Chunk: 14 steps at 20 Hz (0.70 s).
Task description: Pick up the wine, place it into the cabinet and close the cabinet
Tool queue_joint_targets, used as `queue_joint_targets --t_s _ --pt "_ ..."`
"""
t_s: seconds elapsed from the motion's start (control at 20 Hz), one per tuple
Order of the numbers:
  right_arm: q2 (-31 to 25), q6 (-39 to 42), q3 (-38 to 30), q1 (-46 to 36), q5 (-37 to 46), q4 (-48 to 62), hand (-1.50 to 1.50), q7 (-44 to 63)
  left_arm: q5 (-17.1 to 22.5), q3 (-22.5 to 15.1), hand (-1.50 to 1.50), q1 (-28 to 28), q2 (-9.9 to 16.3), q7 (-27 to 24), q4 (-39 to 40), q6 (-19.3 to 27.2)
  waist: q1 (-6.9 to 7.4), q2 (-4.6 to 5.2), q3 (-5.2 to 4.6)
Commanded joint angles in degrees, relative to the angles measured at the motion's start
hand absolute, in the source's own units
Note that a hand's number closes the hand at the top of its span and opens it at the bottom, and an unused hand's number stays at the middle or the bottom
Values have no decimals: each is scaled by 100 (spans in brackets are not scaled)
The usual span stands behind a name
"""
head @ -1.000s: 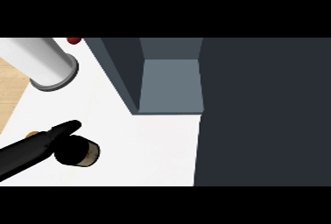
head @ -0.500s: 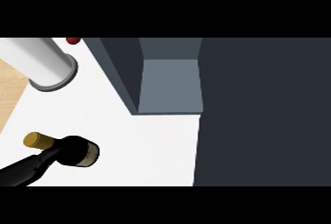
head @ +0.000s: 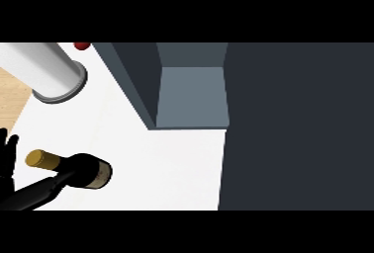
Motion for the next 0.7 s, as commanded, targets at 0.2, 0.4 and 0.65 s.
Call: queue_joint_targets --t_s 0.2,0.4,0.65 --pt "-60 -162 46 173 -313 -1381 -150 659 602 502 -150 309 -60 -1226 1081 -370 4 0 4" --pt "-179 49 -253 213 -519 -1142 -150 358 630 623 -150 120 -16 -1425 1593 -427 -3 11 12" --pt "-180 -174 -262 40 -480 -1433 -150 806 811 772 -150 168 -107 -2050 2187 -572 2 6 6"
